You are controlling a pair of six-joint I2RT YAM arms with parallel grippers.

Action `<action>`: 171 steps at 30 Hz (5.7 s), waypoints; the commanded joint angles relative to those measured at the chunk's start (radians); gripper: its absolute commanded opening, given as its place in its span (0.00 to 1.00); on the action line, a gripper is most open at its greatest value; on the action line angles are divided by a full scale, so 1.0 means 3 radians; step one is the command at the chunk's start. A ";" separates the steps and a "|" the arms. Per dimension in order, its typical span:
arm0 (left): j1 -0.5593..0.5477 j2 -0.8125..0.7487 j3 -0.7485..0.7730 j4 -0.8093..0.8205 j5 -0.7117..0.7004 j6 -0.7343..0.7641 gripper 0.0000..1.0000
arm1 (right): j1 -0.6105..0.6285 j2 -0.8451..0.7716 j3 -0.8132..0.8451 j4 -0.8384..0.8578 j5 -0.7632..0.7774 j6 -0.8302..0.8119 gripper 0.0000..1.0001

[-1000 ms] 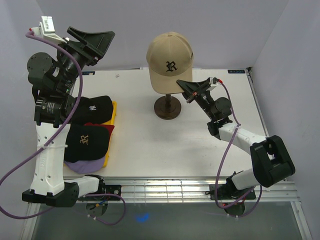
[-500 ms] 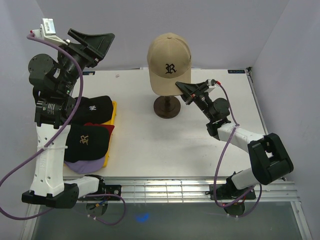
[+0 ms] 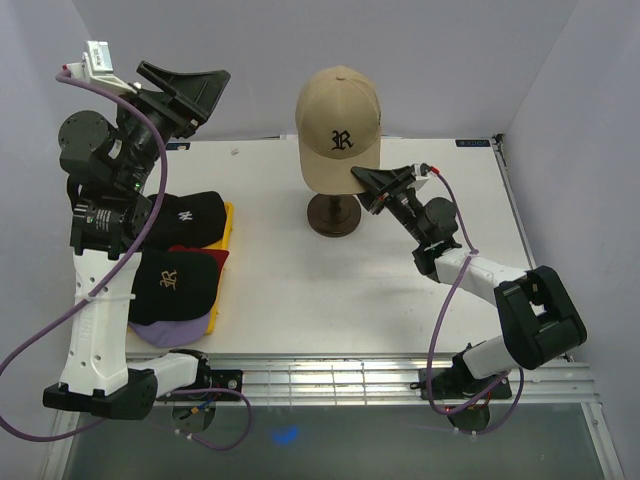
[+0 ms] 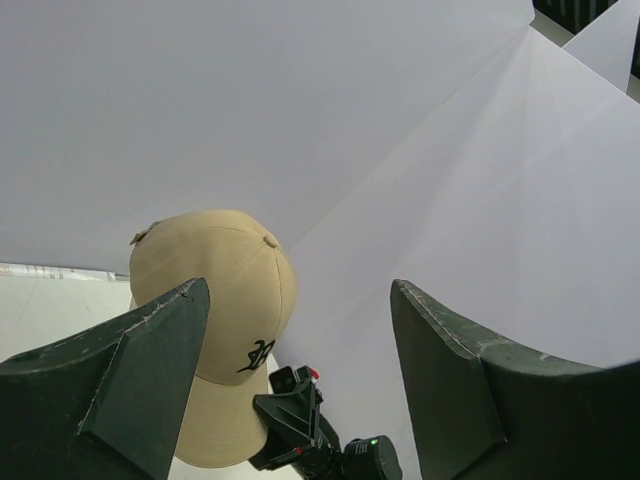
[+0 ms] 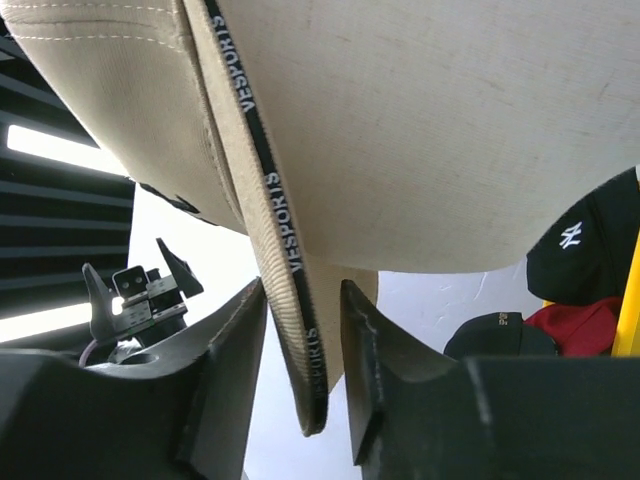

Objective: Stack the hats

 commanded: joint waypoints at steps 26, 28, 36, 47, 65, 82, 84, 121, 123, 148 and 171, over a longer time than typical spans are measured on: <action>0.0016 -0.0477 -0.0691 -0.0379 -0.0287 0.0269 0.83 | -0.0003 -0.0664 0.0147 -0.1129 -0.0035 -0.0737 0.95; 0.0010 -0.0492 -0.0701 -0.0542 -0.0353 0.0310 0.83 | -0.0003 -0.0756 0.0142 -0.1222 -0.0055 -0.0803 0.97; 0.0011 -0.0727 -0.0910 -0.1241 -0.1165 0.0372 0.81 | -0.0008 -0.1200 -0.0108 -0.1589 -0.0122 -0.1054 0.97; 0.0016 -0.0927 -0.0987 -0.2371 -0.2398 0.0362 0.80 | 0.0008 -0.1870 -0.0379 -0.2756 -0.0275 -0.2056 0.98; 0.0515 0.0391 -0.1212 -0.1995 -0.3064 0.0417 0.89 | 0.0089 -0.1932 -0.0901 -0.2945 -0.0638 -0.2818 0.99; 0.0762 0.0010 -0.1227 -0.2566 -0.3411 0.0362 0.89 | 0.0089 -0.1585 -0.1162 -0.2398 -0.0991 -0.2803 1.00; 0.0762 -0.0093 -0.1314 -0.2695 -0.3478 0.0112 0.89 | 0.0095 -0.1554 -0.1162 -0.2403 -0.1042 -0.2808 1.00; 0.1197 -0.0211 -0.1927 -0.3187 -0.3371 -0.0533 0.80 | 0.0089 -0.1738 -0.0773 -0.3707 -0.0981 -0.3411 1.00; 0.1202 -0.0242 -0.1984 -0.3151 -0.3355 -0.0523 0.74 | 0.0089 -0.1733 -0.0763 -0.3707 -0.0976 -0.3417 1.00; 0.1202 -0.0247 -0.0681 -0.3191 -0.3156 0.0059 0.00 | 0.0095 -0.1656 -0.0589 -0.3722 -0.0996 -0.3432 0.96; 0.1202 0.0300 0.0776 -0.2026 -0.0243 0.0909 0.00 | 0.0089 -0.1651 0.0029 -0.4019 -0.0879 -0.3457 0.96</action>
